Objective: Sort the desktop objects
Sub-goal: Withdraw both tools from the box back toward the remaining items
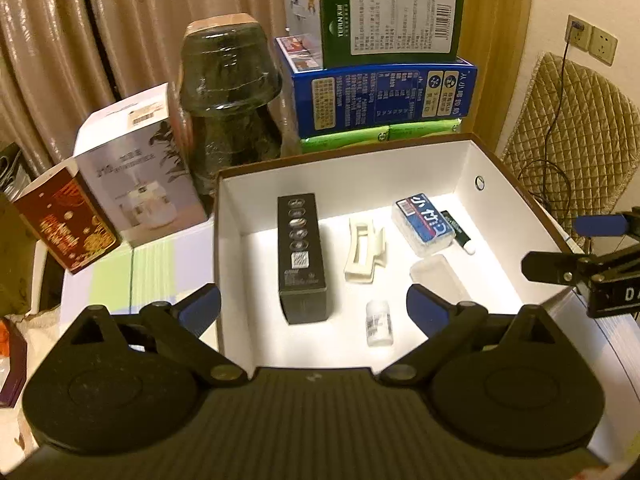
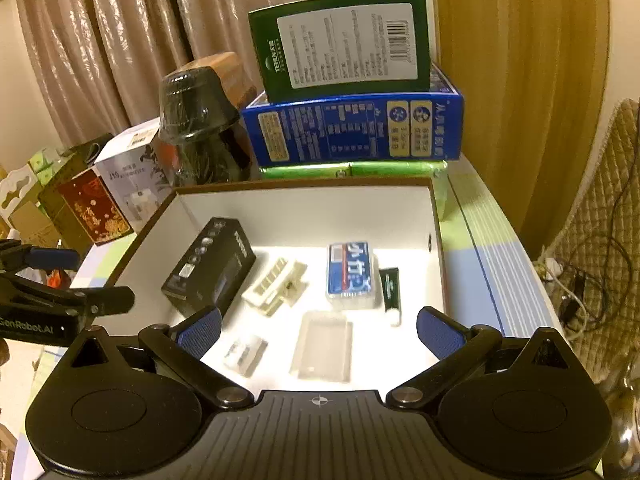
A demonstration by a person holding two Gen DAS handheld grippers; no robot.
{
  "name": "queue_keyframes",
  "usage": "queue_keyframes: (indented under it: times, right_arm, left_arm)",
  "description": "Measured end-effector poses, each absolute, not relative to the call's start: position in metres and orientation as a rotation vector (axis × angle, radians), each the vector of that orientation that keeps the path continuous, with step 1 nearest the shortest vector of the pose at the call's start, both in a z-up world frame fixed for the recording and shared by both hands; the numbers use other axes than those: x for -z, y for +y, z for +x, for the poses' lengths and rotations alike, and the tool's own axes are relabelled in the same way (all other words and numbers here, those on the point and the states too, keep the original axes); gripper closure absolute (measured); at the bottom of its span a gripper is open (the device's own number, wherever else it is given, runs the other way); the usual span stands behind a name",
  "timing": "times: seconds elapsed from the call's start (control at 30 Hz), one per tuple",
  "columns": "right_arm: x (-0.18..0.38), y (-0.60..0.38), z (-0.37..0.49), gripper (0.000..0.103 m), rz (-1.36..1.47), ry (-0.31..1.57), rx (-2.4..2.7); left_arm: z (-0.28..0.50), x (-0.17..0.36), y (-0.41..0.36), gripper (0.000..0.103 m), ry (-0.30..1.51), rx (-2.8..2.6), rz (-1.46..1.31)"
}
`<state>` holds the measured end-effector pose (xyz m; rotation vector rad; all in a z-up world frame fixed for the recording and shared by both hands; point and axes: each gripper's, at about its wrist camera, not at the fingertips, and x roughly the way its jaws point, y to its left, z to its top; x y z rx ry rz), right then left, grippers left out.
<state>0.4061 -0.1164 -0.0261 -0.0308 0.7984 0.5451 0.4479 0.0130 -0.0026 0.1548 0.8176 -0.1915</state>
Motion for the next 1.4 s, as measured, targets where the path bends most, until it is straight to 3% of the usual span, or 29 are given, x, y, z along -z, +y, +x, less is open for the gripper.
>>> queue_keyframes:
  times: [1.4]
  right_arm:
    - [0.010,-0.158,0.239,0.002,-0.047,0.806,-0.574]
  left_arm:
    - [0.271,-0.004,0.020,0.003,0.848,0.136,0.143]
